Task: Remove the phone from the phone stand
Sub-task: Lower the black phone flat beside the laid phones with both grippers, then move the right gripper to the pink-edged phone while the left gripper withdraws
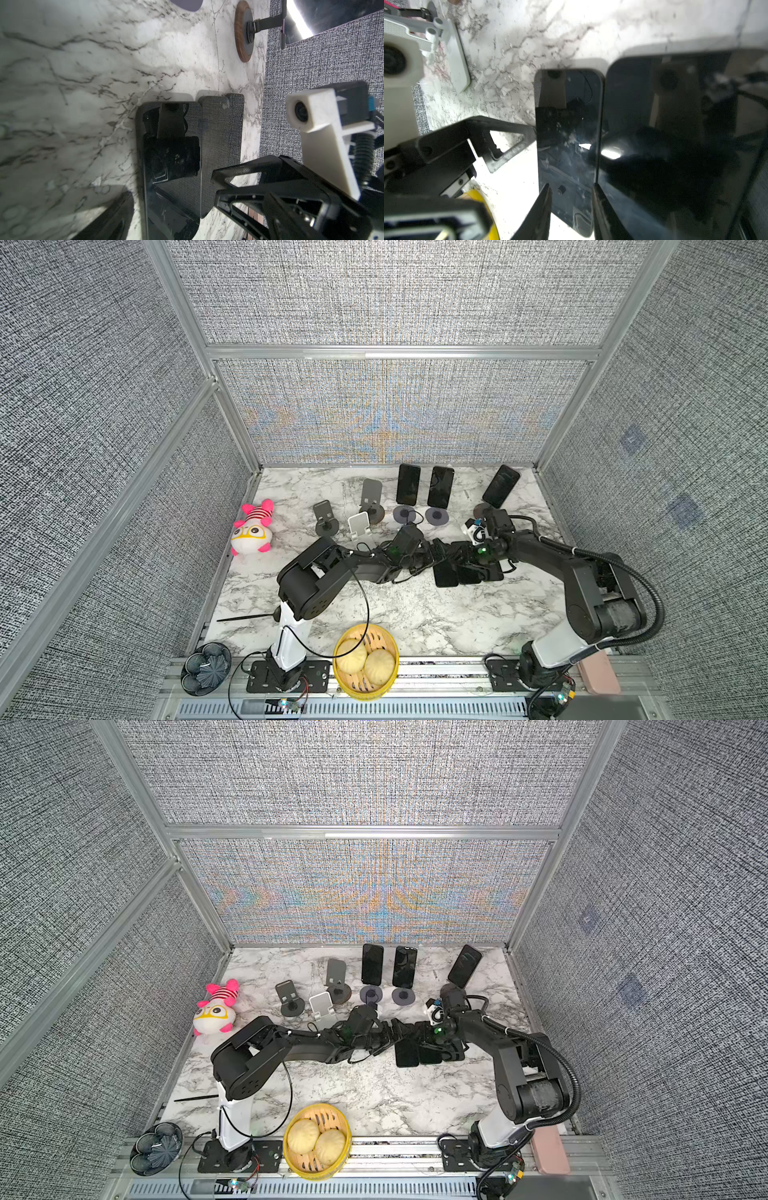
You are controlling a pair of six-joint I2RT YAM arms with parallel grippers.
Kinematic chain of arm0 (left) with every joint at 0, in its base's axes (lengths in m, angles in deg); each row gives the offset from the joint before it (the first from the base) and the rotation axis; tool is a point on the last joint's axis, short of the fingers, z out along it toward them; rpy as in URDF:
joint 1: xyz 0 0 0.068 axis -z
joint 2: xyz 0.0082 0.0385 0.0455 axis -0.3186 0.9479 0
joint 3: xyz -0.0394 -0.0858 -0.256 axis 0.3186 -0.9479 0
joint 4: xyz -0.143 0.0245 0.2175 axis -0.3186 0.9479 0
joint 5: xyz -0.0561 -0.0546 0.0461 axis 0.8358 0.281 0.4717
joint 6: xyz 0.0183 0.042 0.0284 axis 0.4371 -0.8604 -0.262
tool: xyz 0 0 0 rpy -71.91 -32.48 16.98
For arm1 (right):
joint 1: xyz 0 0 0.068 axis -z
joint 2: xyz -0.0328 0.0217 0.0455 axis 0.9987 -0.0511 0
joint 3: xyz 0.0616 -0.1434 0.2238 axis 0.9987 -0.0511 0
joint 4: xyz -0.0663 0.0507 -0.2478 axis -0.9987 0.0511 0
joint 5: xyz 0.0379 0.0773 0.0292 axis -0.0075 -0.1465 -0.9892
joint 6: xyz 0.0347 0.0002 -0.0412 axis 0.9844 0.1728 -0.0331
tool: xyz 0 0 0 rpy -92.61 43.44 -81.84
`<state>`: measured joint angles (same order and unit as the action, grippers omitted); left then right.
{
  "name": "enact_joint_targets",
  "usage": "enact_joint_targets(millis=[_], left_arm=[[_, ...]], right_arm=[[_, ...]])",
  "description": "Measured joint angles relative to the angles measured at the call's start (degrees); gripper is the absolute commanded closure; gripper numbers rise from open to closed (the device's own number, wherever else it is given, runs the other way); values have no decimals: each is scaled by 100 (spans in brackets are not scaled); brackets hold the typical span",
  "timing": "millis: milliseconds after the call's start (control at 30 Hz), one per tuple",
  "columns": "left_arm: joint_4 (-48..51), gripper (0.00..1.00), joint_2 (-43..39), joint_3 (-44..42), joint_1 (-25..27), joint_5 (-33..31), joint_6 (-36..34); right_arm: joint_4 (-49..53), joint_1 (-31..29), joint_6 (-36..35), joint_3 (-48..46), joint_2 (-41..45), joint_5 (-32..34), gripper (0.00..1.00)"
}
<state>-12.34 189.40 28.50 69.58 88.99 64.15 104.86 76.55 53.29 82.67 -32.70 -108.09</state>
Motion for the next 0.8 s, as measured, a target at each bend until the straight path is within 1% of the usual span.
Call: enact_joint_targets(millis=[200, 333, 500, 633, 800], left_arm=[[586, 1, -407, 238, -7, -173, -420], [1187, 1, -658, 603, -7, -280, -905], [2133, 1, -988, 1215, -24, -415, -1757], [2938, 2, -1228, 1751, -181, -374, -2369], [3906, 1, -1572, 2218, -717, 46, -2922]], right_arm=[[127, 37, 72, 7, 671, 389, 65], [435, 275, -15, 138, 1130, 564, 62], [907, 833, -212, 555, 1585, 763, 54], [1073, 1386, -343, 905, 1652, 774, 53], [1088, 2243, -520, 1473, 1399, 492, 54]])
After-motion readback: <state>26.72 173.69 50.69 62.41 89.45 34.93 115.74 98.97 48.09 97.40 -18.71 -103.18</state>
